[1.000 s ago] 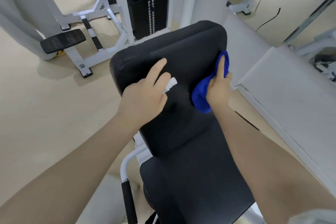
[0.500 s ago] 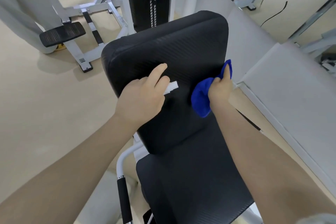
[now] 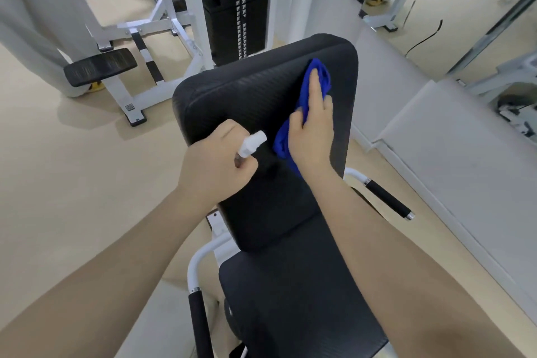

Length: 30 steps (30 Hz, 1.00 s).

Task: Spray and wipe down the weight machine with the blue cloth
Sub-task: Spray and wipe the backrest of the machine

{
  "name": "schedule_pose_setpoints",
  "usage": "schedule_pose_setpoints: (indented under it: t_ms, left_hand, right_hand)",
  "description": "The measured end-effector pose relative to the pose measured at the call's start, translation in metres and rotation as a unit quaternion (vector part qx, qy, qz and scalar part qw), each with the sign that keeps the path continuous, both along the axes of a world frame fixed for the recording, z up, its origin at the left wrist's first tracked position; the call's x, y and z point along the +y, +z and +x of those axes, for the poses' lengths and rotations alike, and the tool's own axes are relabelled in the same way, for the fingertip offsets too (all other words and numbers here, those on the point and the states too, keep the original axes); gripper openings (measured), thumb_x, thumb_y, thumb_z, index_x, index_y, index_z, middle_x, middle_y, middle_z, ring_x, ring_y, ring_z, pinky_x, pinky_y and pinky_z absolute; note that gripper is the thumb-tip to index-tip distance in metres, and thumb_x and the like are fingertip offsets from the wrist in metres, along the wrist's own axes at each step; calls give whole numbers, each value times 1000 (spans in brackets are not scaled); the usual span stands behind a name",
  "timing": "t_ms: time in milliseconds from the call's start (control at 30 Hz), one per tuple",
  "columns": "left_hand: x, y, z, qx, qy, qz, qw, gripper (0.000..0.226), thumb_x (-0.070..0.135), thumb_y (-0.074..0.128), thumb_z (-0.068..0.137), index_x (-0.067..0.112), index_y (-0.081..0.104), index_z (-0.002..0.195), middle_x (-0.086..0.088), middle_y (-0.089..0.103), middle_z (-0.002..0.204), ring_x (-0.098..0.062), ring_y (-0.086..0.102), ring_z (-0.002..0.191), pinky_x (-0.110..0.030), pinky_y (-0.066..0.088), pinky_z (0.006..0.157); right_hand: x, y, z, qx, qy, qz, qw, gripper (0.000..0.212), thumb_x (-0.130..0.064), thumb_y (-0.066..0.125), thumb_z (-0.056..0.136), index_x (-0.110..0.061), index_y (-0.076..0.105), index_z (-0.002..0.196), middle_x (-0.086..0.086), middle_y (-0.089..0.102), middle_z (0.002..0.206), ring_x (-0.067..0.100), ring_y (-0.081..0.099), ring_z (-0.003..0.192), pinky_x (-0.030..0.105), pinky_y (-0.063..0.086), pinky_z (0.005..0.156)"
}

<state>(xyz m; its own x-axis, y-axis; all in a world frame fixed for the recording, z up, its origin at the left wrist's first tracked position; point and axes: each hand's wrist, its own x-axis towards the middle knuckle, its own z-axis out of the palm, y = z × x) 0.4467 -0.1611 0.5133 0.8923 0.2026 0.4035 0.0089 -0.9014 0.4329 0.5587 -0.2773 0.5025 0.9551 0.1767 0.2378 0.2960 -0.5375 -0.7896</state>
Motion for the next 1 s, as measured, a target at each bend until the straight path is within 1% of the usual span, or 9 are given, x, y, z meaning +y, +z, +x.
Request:
schedule_pose_setpoints:
  t_ms: [67,167,400,500,567,633,733,833,1000]
  left_hand:
    - [7,-1,-10,-18,-1,-24,1000,9,29,39,67,26,38,74,7,47,81,-15,44,62,-21,26,45]
    - [24,2,-25,-52,1,-45,998,11,27,43,69,27,40,80,5,50,85,-16,43,67,-24,32,46]
    - [54,-12,-43,-103,2,-85,991,39,5,60,75,16,54,112,-4,36,136,-12,49,93,-33,49,57]
    - [60,-16,-49,-19,36,-262,964,67,2,57,79,22,36,139,13,44,140,-13,56,99,-20,47,77]
    - [65,-21,-53,14,22,-292,956,75,3,55,77,28,29,142,24,47,131,-12,58,88,-7,40,73]
    - [72,-26,-59,38,-10,-281,959,79,2,53,75,31,26,144,20,50,126,-2,56,86,-6,38,72]
    - [74,-29,-66,68,-55,-258,962,81,-4,52,75,27,24,145,21,35,140,31,35,101,6,29,78]
    - [72,-33,-69,72,-101,-235,964,80,-3,53,73,20,26,145,19,14,150,37,17,110,9,25,78]
    - [73,-47,-73,96,-123,-300,941,77,11,44,65,24,34,140,10,41,139,-5,51,111,-7,39,74]
  right_hand:
    - [15,-3,-31,-63,94,-57,992,67,-5,47,85,-22,26,147,14,45,112,20,47,68,28,40,60]
    - [27,-15,-58,-173,179,-142,958,61,-13,39,78,-14,41,139,15,49,91,17,38,58,24,32,47]
    - [31,-3,-41,-101,-21,-143,984,65,-1,43,88,-22,26,147,16,47,109,28,46,86,37,47,68]
    - [56,-7,-78,-218,73,-149,962,61,-1,38,78,-11,45,138,18,53,93,30,46,69,32,43,55]
    - [55,-11,-84,-313,147,-220,912,60,-5,37,74,-12,53,131,17,55,86,30,46,63,31,43,50]
    - [49,-4,-72,-348,130,-253,893,60,-3,38,74,-16,53,131,16,57,86,30,47,64,36,45,50]
    - [49,5,-58,-265,1,-205,942,64,1,40,77,-15,44,138,18,56,98,32,49,73,42,49,57]
    - [67,-3,-78,-258,7,-163,952,63,4,44,75,-12,46,137,19,55,98,32,47,73,44,48,59]
    - [64,-39,-120,-333,137,-256,897,64,0,47,71,-23,47,130,5,48,95,27,48,68,36,45,55]
